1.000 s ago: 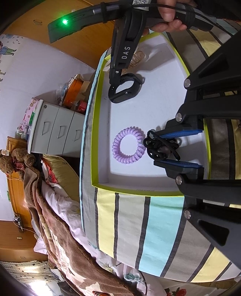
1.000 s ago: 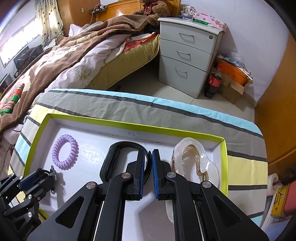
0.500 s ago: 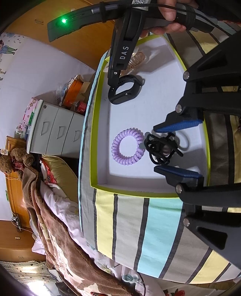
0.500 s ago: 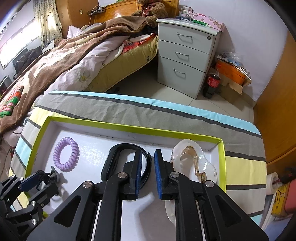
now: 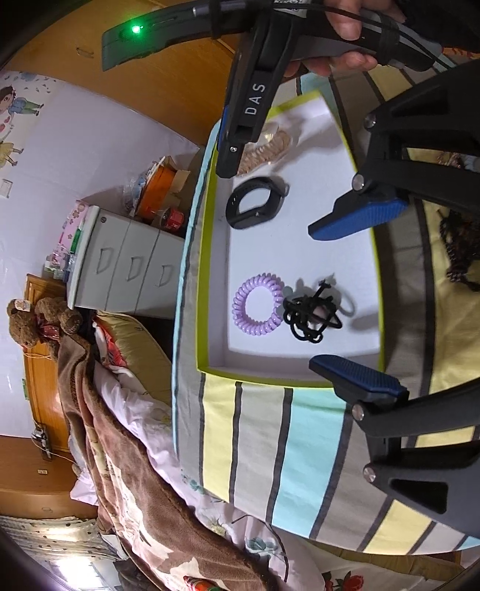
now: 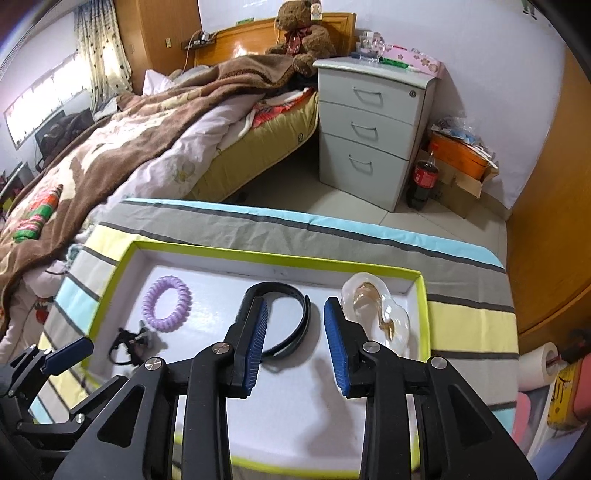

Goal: Organize jewelry
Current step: 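Open the right tool to drop the bracelet while the left tool releases the hair tie, then move the right tool to the light blue coil hair tie and grasp it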

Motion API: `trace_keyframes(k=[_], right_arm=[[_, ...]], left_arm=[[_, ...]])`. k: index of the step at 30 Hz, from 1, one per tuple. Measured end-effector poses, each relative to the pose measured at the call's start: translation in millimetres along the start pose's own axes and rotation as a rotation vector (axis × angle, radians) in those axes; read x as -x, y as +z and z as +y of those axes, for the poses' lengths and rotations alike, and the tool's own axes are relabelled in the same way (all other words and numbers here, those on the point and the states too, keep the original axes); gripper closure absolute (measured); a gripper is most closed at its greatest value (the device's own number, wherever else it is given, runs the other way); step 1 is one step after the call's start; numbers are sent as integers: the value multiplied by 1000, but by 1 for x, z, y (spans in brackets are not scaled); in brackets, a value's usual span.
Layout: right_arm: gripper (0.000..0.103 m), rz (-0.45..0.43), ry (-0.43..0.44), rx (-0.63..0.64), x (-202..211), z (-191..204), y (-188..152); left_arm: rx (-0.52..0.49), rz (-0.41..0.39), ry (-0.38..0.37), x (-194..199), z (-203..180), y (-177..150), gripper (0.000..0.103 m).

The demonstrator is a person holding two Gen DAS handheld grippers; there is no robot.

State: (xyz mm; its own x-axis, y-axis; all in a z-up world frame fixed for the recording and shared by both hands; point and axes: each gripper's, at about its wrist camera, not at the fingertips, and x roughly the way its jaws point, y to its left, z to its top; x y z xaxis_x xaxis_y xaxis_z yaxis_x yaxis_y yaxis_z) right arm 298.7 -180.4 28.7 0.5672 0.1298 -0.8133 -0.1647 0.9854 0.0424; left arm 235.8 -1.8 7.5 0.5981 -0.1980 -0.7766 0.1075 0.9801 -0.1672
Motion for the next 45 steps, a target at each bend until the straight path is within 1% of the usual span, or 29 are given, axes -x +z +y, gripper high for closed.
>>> trace_keyframes(k=[6,11,17,22,27,32,36,38,40,45], right_arm=[[70,-52,11,-14,37,3,-12],[70,-91,3,-10,65,8,-26],[70,-115,16,-15,92,11,-55],[70,-117,38,-35,104,10,-82],[70,-92,71,-41,106,12,-116],[70,-51,72,-27,99,18,-149],[69,-25,77,-37,94,18,-166],[68,-18,88,-40,93,20,-173],[59,-5,96,-36,90,22,-179],[57,-1,90,-35,89,28,-186]], left_arm=[[-12,-48,7,30,-5,-6,34],[-16,-72,10,54,-5,-16,32],[-1,-96,-4,78,2,-31,31],[27,-105,-17,93,10,-49,31],[38,-94,-44,100,20,-69,30],[65,-72,-38,98,32,-88,30],[73,-56,-38,97,39,-104,29],[75,-53,-43,97,43,-109,27],[74,-53,-46,99,46,-113,25],[95,-48,-50,101,56,-121,25]])
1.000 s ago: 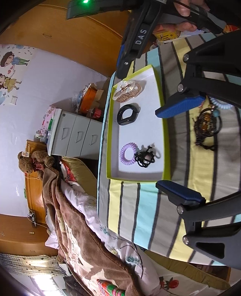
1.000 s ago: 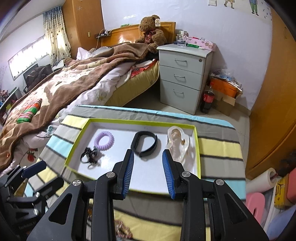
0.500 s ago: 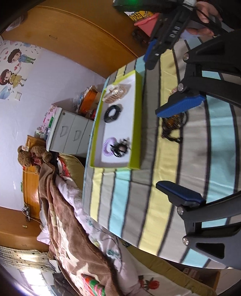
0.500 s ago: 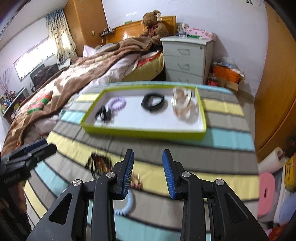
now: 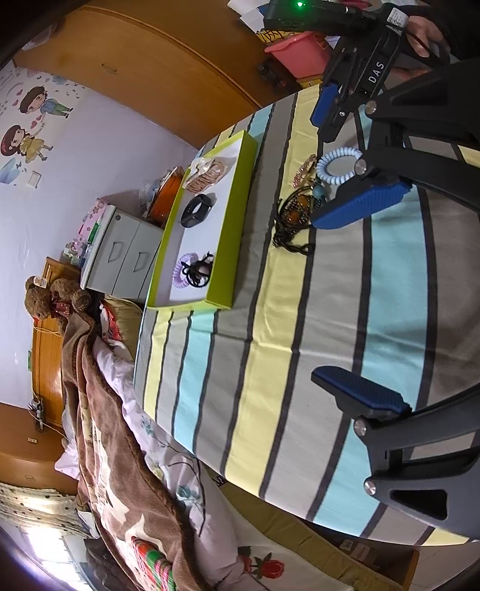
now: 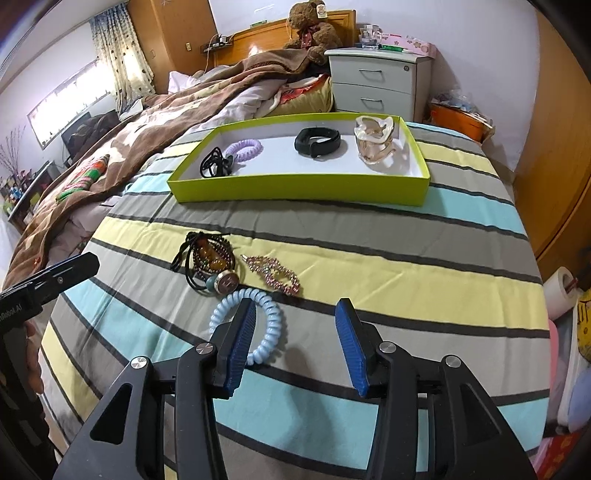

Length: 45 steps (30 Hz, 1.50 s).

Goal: Organize jewelry
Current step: 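Move the right tool to the light blue coil hair tie and grasp it, then grasp the black hair tie with teal bead with the left tool while the right tool holds the coil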

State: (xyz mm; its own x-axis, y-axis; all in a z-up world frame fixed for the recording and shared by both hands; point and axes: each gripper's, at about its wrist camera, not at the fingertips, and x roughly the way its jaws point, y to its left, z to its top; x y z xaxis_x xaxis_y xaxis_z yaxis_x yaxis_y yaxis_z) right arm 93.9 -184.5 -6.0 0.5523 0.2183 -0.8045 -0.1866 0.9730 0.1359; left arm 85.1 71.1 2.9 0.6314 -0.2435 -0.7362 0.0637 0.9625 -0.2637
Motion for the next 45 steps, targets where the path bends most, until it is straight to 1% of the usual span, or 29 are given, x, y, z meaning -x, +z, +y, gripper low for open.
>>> trace_keyframes(k=[12,15,17,20,24,26,27,30,31,33,41,45], right_arm=[[57,29,-63,31,-13,13,-9],[57,37,-70,27,-16,14,-11],[57,44,-72,49,-18,17,-13],[57,42,-92,68,-18,20,-14],[58,36,-93,70,-18,19,-16],[69,29,-112,75,-18,20,-17],[77,25,-124,81,-17,20,-17],[83,21,-114,90,-16,20,-18],[88,19,-113,93,-16,19,-18],[93,16,-114,91,-15,18,-19],[93,-7,-91,53,-4,0,-21],[93,-27,-96,39,7,-11,-22]], left_arm=[[31,2,-24,4,16,-12,25],[34,6,-25,3,19,-14,24],[37,10,-29,3,20,-15,24],[41,16,-33,2,19,-16,24],[39,26,-34,-1,18,-16,24],[34,31,-26,-2,16,-16,24],[30,35,-26,-3,15,-15,24],[29,39,-21,-6,11,-14,24],[26,41,-19,-6,9,-13,24],[21,44,-17,-8,5,-12,24],[-27,56,-20,-18,-18,-7,24],[-84,51,-39,-23,-38,-5,24]])
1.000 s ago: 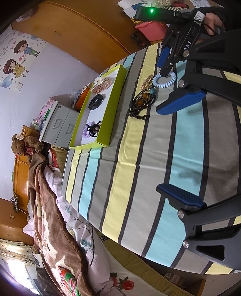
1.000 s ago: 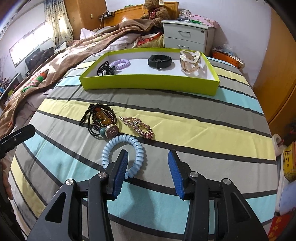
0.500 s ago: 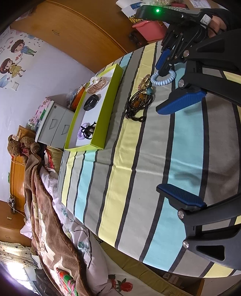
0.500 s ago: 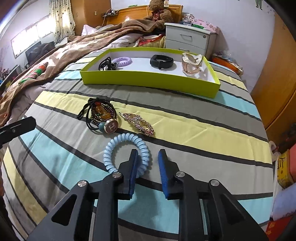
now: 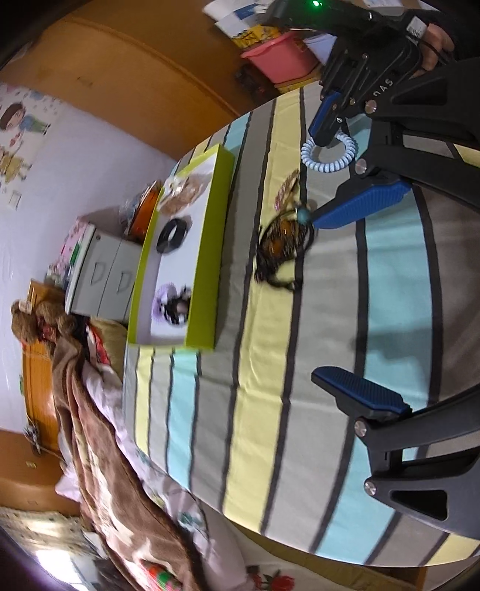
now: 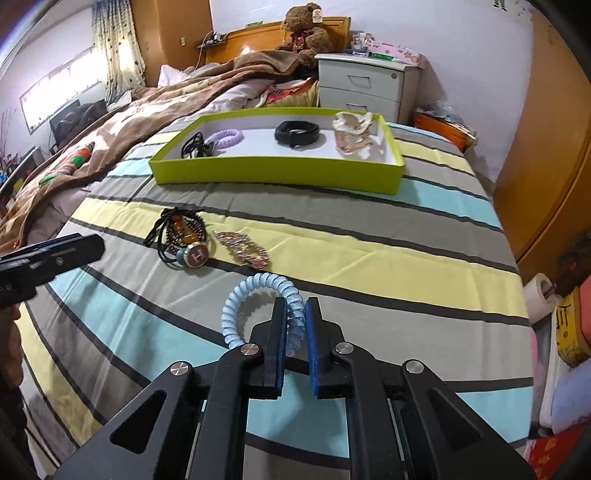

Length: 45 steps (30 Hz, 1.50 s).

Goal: Organize jewelry
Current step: 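Grasp the black hair tie with teal bead with the left tool while the right tool holds the coil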

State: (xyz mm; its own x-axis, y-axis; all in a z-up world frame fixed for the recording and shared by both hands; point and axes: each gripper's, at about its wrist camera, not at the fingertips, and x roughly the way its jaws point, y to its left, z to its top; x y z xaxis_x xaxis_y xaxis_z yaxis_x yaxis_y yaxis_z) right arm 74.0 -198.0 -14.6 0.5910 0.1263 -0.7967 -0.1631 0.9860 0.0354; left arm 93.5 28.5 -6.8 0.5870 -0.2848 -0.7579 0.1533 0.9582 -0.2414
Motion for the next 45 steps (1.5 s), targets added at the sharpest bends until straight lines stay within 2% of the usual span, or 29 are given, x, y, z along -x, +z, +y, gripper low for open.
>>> trace_keyframes(k=[7,14,26,30,41,45], right_arm=[[93,-29,-7,-29,15,-18,-2],[93,-45,-10,-43,23,-32,-5],[93,-46,6,-68,23,-44,-10],[93,-48,8,-70,23,-44,-10],[93,-54,10,-71,26,-45,-10],[93,-53,11,-69,26,-45,-10]], left_arm=[[-151,-20,-42,-11,-45,4,25],[-237,-23,-74,-25,-71,7,26],[-308,0,-51,-42,-92,1,64],[-318,7,-43,-44,-95,0,68],[-339,41,22,-57,-96,0,68],[-335,39,31,-57,-95,1,79]])
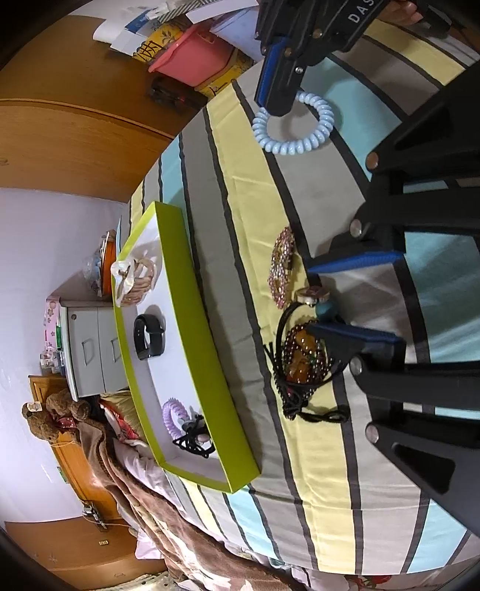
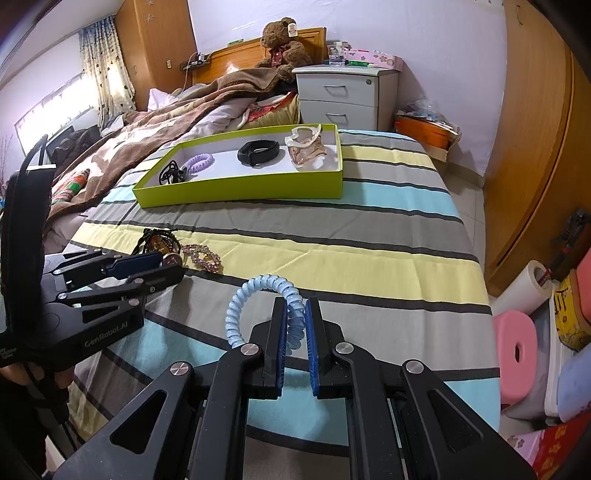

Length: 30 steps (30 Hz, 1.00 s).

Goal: Organize jewelry
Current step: 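Grasp the black hair tie with teal bead with the left tool while the right tool holds the coil, then carry the blue coil and black beaded hair tie into the green box with both tools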

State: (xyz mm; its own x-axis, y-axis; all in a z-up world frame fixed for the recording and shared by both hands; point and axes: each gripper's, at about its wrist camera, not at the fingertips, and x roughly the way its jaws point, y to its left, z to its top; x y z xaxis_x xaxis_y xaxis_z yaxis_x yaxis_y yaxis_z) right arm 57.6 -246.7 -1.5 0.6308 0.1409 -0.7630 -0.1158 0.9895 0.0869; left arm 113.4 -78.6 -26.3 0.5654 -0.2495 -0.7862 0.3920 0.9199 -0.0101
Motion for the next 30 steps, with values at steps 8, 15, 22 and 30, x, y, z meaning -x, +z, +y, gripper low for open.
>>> trace_keyframes(k=[8,15,22,30], right_arm=[[93,-1,-1,-4,1,1,0],[93,-5,-3,-5,2,2,0],[93,-21,-7,2,9,5,4],[93,-42,-12,12,17,10,9]], left_arm=[[-10,4,17,1,0,0,85],[-20,-22,30,8,-1,1,86],[-11,-61,21,25,1,5,86],[6,-97,20,41,6,9,86]])
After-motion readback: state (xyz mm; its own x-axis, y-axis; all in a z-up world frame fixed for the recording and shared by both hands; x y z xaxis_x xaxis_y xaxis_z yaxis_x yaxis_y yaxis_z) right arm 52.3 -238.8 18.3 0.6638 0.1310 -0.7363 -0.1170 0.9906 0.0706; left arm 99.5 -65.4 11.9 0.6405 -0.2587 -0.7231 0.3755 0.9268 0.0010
